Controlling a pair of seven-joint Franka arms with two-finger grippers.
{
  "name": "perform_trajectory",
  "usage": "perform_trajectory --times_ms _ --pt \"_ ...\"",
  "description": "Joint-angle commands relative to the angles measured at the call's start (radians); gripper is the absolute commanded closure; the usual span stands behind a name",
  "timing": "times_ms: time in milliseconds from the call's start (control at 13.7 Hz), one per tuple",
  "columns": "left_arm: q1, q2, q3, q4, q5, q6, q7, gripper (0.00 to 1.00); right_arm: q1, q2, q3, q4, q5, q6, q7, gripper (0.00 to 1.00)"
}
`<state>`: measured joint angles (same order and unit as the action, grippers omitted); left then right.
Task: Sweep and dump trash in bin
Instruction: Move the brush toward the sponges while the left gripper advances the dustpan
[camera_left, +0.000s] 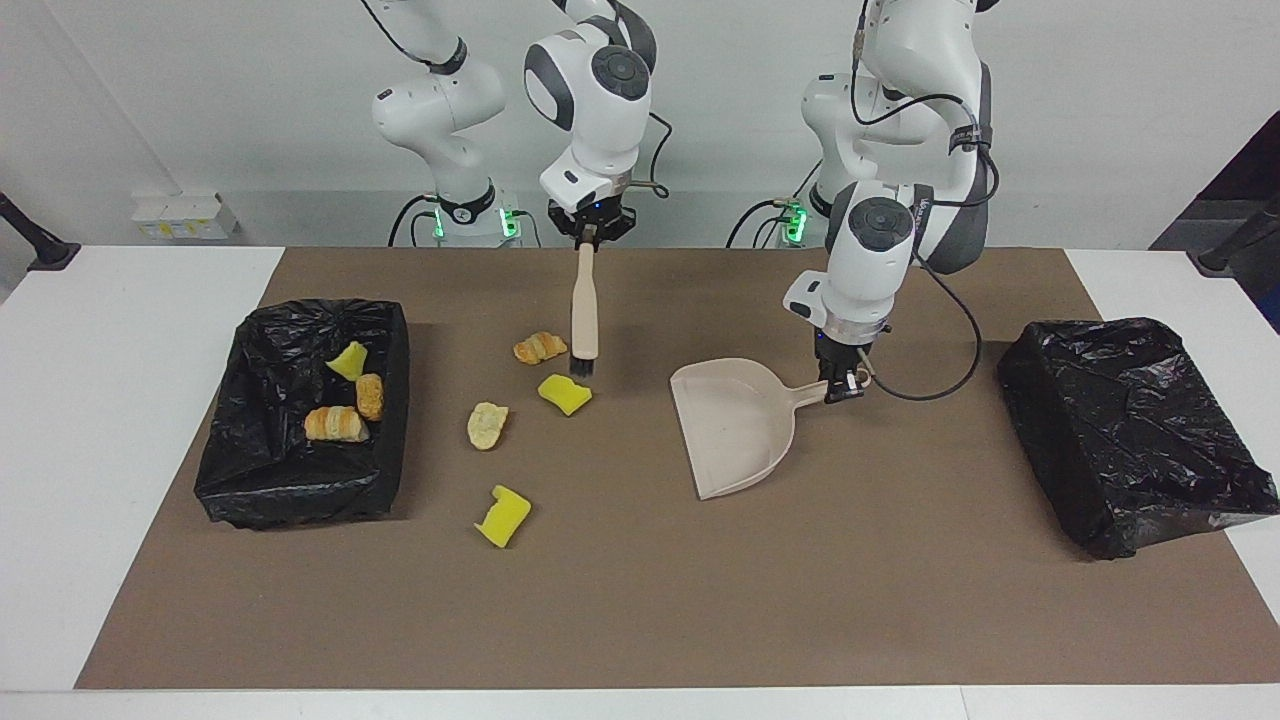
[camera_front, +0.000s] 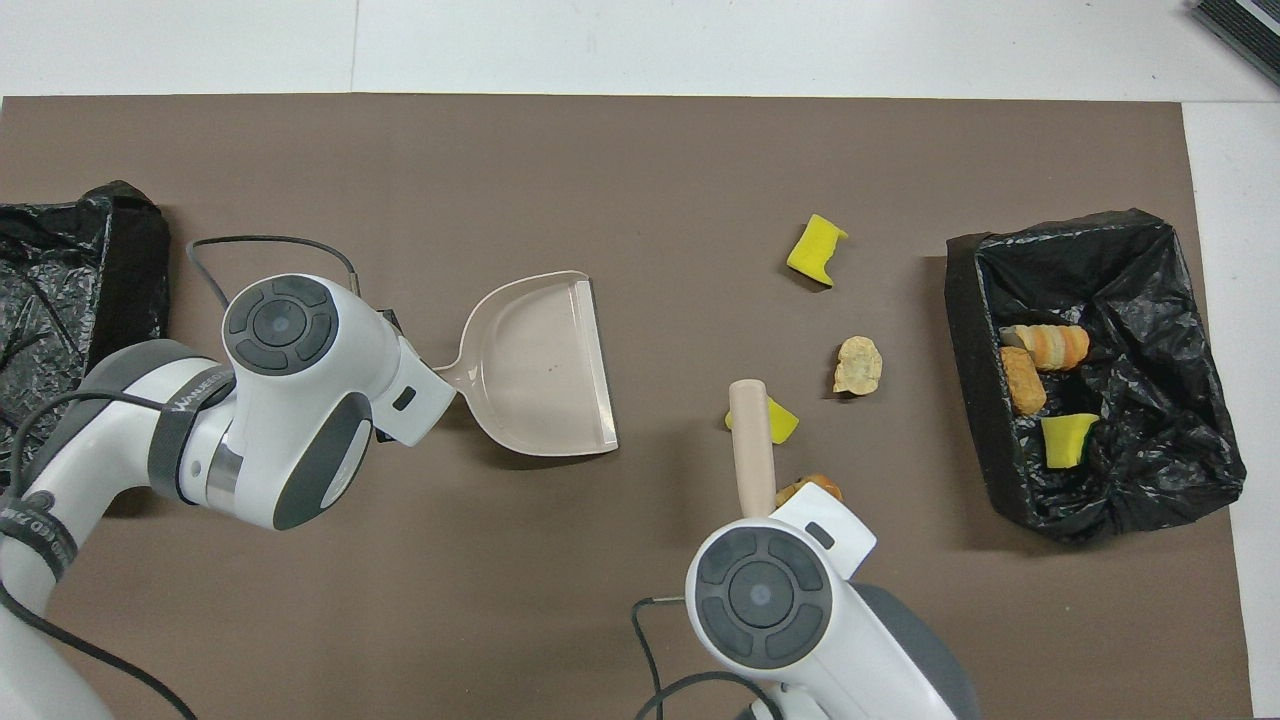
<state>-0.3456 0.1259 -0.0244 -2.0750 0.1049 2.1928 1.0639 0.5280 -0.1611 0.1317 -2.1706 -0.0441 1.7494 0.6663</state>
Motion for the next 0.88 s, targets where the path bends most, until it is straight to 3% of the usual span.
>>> perform_trajectory --times_ms 0,586,805 --pt "-0.032 -0.035 0.014 -0.043 0.019 0.018 -0.033 1.00 -0.109 -0.025 0.011 -0.060 -0.051 0.070 -0.123 1.00" --pt "-0.058 -0.055 0.014 -0.071 0.019 0.018 -0.064 1.00 -0.485 0.012 0.014 -0.130 -0.141 0.243 -0.578 1.00" --pt "-0.062 -0.055 0.014 -0.071 0.019 0.022 -0.087 1.00 -0.500 0.005 0.014 -0.199 -0.140 0.286 -0.574 1.00"
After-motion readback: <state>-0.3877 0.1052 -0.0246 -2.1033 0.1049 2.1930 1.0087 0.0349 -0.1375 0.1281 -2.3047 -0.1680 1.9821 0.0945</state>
